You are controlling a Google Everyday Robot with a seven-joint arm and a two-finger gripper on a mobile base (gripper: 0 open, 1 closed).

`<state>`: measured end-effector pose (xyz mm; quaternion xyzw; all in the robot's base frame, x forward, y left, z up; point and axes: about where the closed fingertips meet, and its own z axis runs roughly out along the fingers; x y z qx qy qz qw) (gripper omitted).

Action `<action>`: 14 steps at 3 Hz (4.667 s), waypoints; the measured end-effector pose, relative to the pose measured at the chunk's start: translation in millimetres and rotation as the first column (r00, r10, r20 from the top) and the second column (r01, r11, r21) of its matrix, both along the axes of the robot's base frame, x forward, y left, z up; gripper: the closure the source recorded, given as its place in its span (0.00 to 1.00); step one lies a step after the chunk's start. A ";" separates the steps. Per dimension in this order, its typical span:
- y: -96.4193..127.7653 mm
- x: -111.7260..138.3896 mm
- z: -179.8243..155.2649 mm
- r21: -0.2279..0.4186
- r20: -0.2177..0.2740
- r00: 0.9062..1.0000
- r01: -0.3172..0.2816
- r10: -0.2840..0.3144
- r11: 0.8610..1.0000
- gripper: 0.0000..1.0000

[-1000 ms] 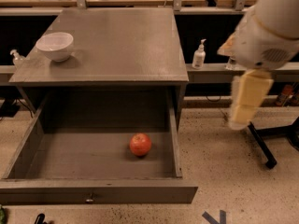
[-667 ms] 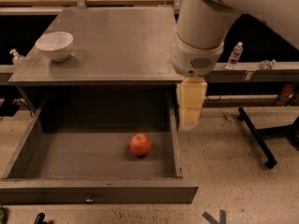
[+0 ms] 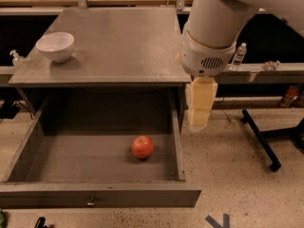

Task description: Pick apple from top drawer and place on counter

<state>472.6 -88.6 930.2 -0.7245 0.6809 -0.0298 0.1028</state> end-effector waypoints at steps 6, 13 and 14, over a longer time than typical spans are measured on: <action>100.7 81.8 -226.5 0.171 0.000 0.990 0.140 -0.142 0.975 0.00; 118.1 74.3 -286.7 0.147 -0.187 0.973 0.161 -0.133 0.976 0.84; 113.6 82.0 -251.8 0.210 -0.188 0.976 0.151 -0.112 0.966 1.00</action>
Offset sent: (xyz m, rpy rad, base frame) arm 0.0920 0.0295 -0.1853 0.0283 0.2310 -0.3109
